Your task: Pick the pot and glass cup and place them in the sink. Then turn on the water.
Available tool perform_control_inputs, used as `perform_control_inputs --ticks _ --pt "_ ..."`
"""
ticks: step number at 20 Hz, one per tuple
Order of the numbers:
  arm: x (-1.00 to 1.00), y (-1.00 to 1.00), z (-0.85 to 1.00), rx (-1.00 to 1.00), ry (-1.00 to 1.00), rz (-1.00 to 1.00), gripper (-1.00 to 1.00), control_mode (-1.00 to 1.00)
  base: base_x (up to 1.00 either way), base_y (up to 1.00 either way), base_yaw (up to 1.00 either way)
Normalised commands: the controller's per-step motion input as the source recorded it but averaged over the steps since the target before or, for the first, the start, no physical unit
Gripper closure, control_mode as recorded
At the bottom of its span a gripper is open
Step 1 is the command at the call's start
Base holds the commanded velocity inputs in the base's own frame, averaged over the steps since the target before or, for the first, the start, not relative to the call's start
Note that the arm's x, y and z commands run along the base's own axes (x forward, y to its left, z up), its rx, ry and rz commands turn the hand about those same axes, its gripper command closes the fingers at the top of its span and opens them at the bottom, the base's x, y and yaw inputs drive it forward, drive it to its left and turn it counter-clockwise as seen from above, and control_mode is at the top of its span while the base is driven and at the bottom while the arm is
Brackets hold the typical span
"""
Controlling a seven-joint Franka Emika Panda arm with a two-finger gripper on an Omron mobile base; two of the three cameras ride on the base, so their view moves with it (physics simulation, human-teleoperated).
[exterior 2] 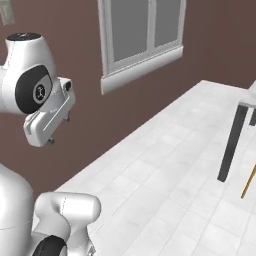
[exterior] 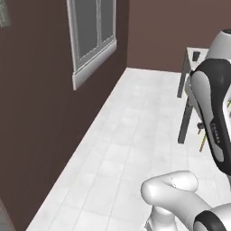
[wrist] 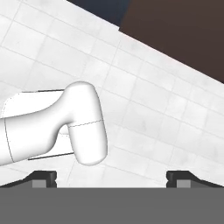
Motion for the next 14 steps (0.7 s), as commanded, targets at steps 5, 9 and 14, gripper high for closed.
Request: perform_control_inputs --ticks 5,9,14 --pt "0.00 0.00 0.00 0.00 0.00 0.00 -1.00 1.00 0.90 0.33 -0.25" --pt "0.00 0.00 0.00 0.00 0.00 0.00 -1.00 1.00 0.88 0.19 -0.34" --pt "0.00 0.00 0.00 0.00 0.00 0.00 -1.00 1.00 0.92 0.30 -0.41"
